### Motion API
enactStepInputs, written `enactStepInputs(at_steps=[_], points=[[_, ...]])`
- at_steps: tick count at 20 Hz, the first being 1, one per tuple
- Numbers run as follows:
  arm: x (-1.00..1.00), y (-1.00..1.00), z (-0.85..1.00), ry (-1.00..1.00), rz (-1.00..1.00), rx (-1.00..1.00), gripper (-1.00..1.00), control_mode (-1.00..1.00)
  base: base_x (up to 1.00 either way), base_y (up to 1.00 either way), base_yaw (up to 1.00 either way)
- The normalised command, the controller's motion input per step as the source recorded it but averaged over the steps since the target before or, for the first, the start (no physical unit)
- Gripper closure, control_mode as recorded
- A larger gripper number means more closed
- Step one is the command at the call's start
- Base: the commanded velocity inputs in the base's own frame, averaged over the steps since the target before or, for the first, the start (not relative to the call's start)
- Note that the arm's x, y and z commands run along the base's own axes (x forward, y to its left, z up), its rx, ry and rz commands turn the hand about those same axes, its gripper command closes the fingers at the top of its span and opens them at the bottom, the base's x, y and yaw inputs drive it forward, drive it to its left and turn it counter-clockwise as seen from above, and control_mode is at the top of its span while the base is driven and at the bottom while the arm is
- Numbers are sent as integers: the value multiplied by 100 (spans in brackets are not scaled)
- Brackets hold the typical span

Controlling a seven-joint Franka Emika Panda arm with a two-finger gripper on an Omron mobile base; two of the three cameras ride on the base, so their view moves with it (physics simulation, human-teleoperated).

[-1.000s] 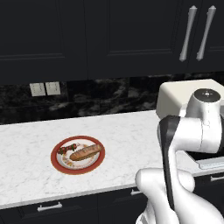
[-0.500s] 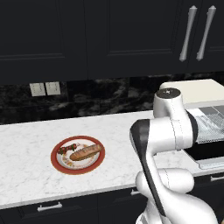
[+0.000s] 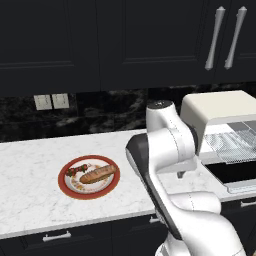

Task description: Pick up the kebab skewer and baguette bread, and place them inside the toaster oven. Close the toaster oven door and start by setting the timer.

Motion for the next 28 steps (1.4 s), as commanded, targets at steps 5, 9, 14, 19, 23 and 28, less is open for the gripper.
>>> enactStepInputs(at_steps=[5, 9, 14, 19, 23, 28], points=[[34, 68, -29, 0, -23, 3, -100, -100, 0, 0, 0], [45, 45, -42, 0, -18, 6, -100, -100, 0, 0, 0], [50, 44, -34, 0, -16, 4, -100, -100, 0, 0, 0], [76, 36, -34, 0, -11, 3, -100, -100, 0, 0, 0], [61, 17, -36, -2, -2, 1, -100, -100, 0, 0, 0], [52, 19, -37, 0, 0, 0, -100, -100, 0, 0, 0]])
